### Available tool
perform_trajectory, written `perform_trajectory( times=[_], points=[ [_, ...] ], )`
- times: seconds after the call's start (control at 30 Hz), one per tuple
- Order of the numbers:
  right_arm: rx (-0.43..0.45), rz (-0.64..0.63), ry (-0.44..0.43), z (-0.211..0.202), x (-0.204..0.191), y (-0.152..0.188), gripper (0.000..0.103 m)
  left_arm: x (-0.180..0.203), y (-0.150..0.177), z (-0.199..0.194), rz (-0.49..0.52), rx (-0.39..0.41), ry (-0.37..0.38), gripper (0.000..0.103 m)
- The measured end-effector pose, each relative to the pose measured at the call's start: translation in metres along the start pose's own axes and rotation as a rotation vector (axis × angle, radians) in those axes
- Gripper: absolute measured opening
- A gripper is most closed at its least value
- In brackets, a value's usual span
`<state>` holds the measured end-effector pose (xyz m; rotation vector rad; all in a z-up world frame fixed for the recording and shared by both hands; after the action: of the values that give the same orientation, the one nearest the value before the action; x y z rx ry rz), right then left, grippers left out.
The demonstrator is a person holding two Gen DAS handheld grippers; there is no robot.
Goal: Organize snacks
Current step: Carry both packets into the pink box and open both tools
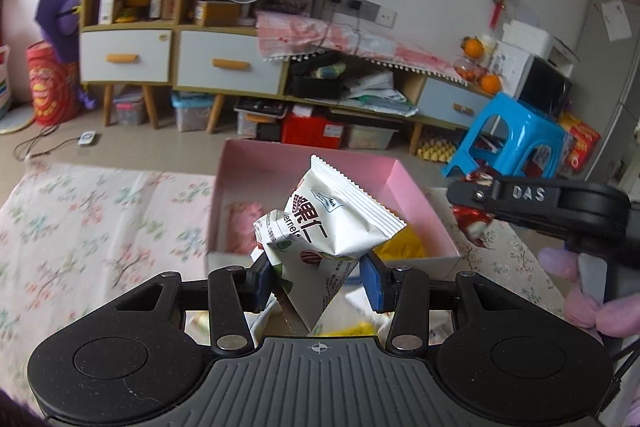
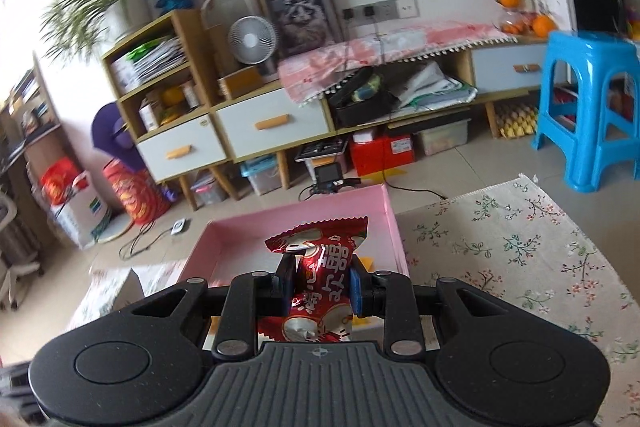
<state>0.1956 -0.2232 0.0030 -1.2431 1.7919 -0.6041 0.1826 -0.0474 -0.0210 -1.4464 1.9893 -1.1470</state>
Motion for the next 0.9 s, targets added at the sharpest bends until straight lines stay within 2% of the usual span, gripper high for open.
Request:
perform_trajectory(
  times=[0.13,0.27,0.43,0.53,0.77,0.9],
  points=[
    [0.012,-0.034,0.030,0.019,0.007,-0.010,0.015,0.011,-0.010,0.027,0.051,-0.020,0.006,0.042],
    [-0.007,-0.029,-0.009,0.042,0.010,-0.013,0.016,0.015,-0.017,0.055,0.092,-0.051,-0.005,0.042],
    [-0.032,-0.072,0.013,0.066,0.015,-0.009,0.016,0.013,-0.021,0.087,0.100,-0.083,-0.033,0.042],
    [-0.035,-0.043,0.004,0.076,0.021,-0.014,0.016,0.012,-0.019,0.102,0.107,-0.100,-0.044,0.042],
    [-0.039,-0.076,-0.005,0.086,0.013,-0.017,0.016,0.009,-0.012,0.126,0.120,-0.129,-0.072,0.042],
    [-0.054,-0.079,-0.018,0.090,0.013,-0.016,0.020,0.006,-0.013,0.132,0.119,-0.128,-0.083,0.044]
  ],
)
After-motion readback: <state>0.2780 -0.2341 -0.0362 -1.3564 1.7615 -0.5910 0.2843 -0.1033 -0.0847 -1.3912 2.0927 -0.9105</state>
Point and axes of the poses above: each gripper's, at about its wrist camera, not at the fingertips, and z roughly the way its jaws point, x to its right, y to its underside, the point moved 8 cm from there along z, roughly the way its jaws point, and after that the axes turned 6 degrees about z, right-handed, at the moved point
